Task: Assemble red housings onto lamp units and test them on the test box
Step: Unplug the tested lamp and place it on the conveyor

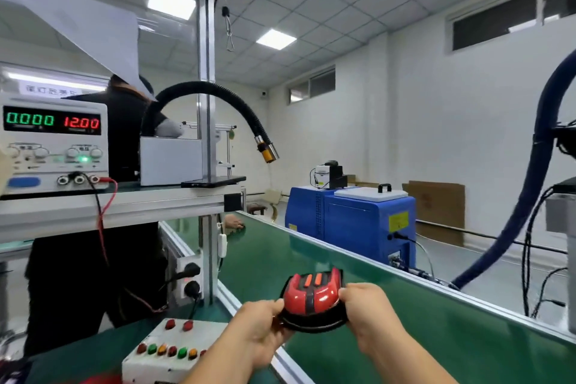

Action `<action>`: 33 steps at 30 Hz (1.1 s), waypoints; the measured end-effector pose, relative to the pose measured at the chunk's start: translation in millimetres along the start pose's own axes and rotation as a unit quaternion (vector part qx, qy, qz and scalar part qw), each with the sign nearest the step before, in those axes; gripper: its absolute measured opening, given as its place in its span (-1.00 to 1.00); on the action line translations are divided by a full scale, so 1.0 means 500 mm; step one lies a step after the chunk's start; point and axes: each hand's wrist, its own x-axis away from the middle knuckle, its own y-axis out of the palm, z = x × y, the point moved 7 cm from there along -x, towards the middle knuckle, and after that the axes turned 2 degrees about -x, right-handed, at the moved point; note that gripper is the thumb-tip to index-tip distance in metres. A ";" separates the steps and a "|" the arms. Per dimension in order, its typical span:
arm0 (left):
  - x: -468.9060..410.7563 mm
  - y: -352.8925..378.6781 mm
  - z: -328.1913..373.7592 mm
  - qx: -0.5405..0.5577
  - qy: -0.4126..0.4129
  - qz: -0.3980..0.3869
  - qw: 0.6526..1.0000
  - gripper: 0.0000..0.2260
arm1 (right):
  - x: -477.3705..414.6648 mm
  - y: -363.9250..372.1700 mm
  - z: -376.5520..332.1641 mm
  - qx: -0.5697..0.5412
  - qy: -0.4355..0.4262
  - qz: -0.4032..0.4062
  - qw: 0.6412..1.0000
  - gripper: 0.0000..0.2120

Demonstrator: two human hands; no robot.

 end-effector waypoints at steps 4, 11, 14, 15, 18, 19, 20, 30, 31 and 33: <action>-0.027 0.012 -0.006 0.069 -0.013 -0.011 0.997 -0.69 | 0.001 0.035 -0.081 0.144 -0.101 -0.007 0.984 -0.77; -0.063 0.021 0.010 0.139 -0.027 -0.033 0.989 -0.68 | 0.018 0.093 -0.177 0.274 -0.245 -0.026 0.930 -0.75; -0.062 0.008 0.026 0.129 0.000 -0.016 0.992 -0.72 | -0.002 0.093 -0.168 0.258 -0.228 -0.032 0.938 -0.83; -0.062 0.001 0.038 0.119 0.024 -0.003 0.993 -0.74 | -0.016 0.086 -0.154 0.218 -0.197 -0.028 0.955 -0.84; -0.054 -0.005 0.086 0.047 0.099 0.025 0.994 -0.83 | -0.057 0.067 -0.068 -0.044 -0.018 -0.030 0.998 -0.74; -0.052 -0.002 0.099 0.015 0.109 0.036 0.993 -0.87 | -0.061 0.067 -0.038 -0.123 0.040 -0.028 0.991 -0.74; -0.051 0.000 0.108 -0.015 0.111 0.051 0.992 -0.89 | -0.064 0.069 -0.013 -0.174 0.080 -0.025 0.981 -0.76; -0.051 -0.002 0.115 -0.086 0.034 0.094 0.991 -0.88 | -0.072 0.064 0.007 -0.134 0.084 -0.037 0.987 -0.80; -0.051 -0.001 0.104 -0.088 0.024 0.084 0.992 -0.85 | -0.066 0.062 -0.001 -0.118 0.064 -0.042 0.990 -0.80; -0.051 0.000 0.080 -0.092 0.016 0.062 0.994 -0.79 | -0.052 0.054 -0.008 -0.083 0.024 -0.043 0.995 -0.73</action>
